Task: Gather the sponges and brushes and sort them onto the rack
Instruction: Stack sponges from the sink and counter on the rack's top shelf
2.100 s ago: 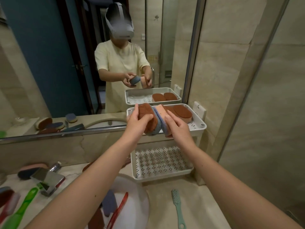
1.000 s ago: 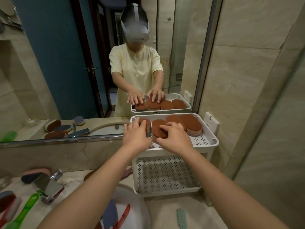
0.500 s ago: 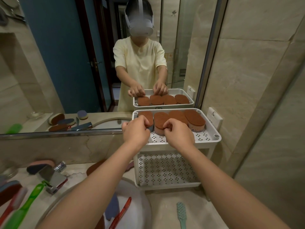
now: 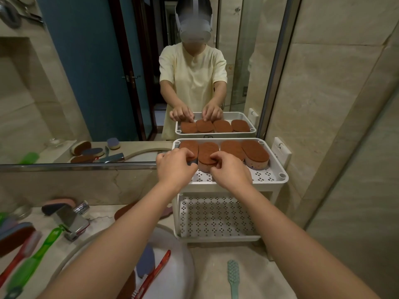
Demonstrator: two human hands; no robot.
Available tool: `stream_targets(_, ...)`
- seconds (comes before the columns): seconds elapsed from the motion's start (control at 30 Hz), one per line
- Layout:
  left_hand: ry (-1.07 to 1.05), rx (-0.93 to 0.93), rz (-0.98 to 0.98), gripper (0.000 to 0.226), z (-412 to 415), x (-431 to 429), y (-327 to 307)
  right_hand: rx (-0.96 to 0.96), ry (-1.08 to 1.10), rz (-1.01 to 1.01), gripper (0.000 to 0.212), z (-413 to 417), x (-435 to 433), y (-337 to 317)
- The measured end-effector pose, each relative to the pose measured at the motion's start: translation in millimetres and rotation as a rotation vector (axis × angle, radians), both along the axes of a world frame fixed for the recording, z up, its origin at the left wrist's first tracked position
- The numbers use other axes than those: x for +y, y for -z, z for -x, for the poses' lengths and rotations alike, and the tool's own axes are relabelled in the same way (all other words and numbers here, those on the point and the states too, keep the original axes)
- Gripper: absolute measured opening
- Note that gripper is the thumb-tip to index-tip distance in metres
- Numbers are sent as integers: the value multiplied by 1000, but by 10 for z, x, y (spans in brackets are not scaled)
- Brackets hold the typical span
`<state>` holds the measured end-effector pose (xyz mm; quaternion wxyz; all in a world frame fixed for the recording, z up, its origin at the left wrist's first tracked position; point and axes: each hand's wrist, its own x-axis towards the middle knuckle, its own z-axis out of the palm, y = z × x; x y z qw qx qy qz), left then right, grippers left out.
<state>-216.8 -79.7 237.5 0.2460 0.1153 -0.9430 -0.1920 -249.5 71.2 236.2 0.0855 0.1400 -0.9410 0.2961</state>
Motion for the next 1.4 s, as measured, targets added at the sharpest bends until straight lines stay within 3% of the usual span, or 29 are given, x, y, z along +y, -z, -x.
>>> stream_targets(0.27,25,-20,-55,28,-27,16,-22,27,62,-50,50,8,-17,35)
stream_targets(0.43,-5,-6,-74,25,-47,28,-32,86,-22,23,28,-30,-3,5)
stream_targets(0.6,-3,18,-90,24,-99,37,-40,116,-17,32,20,-62,-2,17)
stream_targets(0.7,14,66,-188,25,-176,38,-16,234,-78,140,16,-141,3,4)
stream_targets(0.83,59,276,-271,25,-406,-7,81,406,-172,346,16,-280,-18,40)
stream_targets(0.97,34,380,-337,28,-678,-161,190,453,-285,486,18,-554,-277,146)
stream_targets(1.17,2,336,-399,33,-1071,-615,532,341,-466,519,18,-945,-808,450)
stream_targets(1.4,-54,138,-441,37,-1338,-1282,1064,-4,-369,369,14,-1091,-1273,1008)
